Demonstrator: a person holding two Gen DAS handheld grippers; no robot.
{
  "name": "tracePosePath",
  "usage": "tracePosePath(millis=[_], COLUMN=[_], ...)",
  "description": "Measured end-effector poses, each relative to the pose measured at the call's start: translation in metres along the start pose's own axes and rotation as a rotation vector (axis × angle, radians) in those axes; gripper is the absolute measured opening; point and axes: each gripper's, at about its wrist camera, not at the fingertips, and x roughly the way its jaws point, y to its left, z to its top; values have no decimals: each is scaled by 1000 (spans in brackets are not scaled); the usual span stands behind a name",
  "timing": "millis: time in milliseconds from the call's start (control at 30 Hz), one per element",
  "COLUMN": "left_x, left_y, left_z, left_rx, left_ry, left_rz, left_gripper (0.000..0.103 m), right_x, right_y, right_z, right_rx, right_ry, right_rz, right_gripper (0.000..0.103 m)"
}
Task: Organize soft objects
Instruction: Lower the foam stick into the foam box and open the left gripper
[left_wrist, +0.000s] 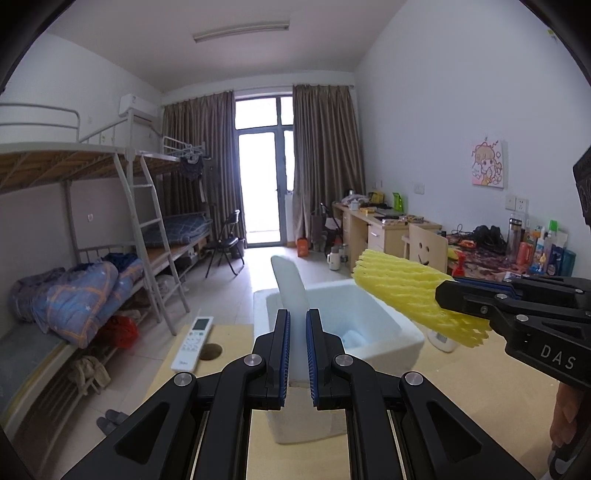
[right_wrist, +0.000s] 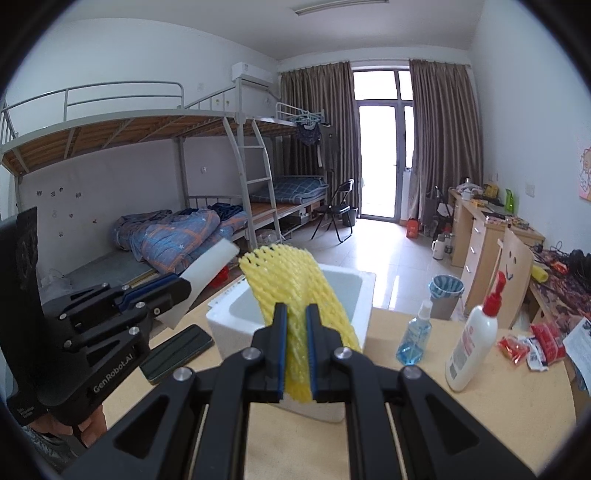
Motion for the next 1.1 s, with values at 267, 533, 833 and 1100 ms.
tracePosePath(millis=[267,533,833,1100], left_x=[26,53,72,78], left_y=[7,8,10,-1], left_z=[12,16,17,20], left_rx=[-3,-8,-2,29], left_ry=[16,44,56,53], left_rz=[-7,-3,21,11], left_gripper=[9,9,9,9], right_x=[23,42,60,53], right_y=[-1,-5,-11,-15], right_z=[11,15,17,19], right_rx=[-15,-6,8,5], right_ry=[-9,-6,30,21], right_rz=[-18,-21,-26,-34], right_gripper=[12,12,12,12])
